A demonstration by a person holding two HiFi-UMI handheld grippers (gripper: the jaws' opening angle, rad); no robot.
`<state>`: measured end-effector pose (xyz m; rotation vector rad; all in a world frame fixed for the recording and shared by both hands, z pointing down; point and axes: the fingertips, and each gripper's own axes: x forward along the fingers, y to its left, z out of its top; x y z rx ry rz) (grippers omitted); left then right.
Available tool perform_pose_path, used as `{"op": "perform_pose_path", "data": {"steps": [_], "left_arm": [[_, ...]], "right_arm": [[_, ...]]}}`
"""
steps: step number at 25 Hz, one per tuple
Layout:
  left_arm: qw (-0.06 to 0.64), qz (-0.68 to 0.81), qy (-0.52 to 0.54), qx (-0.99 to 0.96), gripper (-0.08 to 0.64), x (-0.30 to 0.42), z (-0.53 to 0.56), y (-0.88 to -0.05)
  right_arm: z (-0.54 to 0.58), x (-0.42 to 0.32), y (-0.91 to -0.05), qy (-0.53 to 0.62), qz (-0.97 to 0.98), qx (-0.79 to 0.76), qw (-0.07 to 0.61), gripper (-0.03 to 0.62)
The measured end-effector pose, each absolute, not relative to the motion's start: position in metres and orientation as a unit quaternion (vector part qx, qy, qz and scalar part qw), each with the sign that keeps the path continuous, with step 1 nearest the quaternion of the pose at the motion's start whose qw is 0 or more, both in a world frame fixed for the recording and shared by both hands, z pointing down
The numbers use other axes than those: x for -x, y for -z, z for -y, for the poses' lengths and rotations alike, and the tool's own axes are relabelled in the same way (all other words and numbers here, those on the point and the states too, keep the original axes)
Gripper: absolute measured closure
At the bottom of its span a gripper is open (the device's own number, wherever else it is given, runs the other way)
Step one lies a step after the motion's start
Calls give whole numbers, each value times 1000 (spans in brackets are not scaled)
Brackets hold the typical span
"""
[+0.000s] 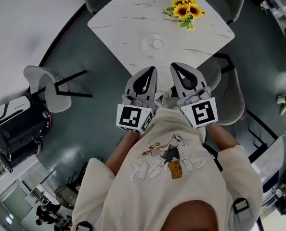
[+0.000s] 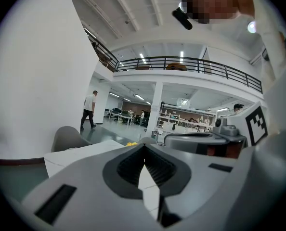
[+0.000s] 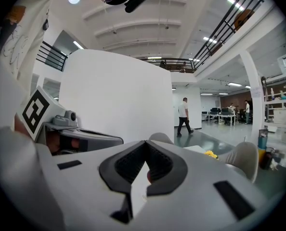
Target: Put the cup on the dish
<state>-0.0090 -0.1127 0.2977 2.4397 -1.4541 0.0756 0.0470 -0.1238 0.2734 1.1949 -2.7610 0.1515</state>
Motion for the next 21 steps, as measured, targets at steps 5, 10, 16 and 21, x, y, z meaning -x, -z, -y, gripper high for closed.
{"op": "perform_pose_path", "data": {"steps": [5, 10, 16, 21], "left_arm": [[152, 505, -27, -849, 557, 6, 109, -298], [156, 503, -25, -850, 558, 1, 99, -297], [154, 507, -20, -848, 557, 0, 95, -295], [157, 510, -18, -845, 558, -2, 90, -296]], "right_arm": [[120, -46, -275, -51, 914, -396, 65, 588], [115, -50, -271, -45, 913, -400, 63, 588], [112, -54, -276, -48, 913, -398, 71, 588], [110, -57, -272, -44, 914, -396, 71, 588]]}}
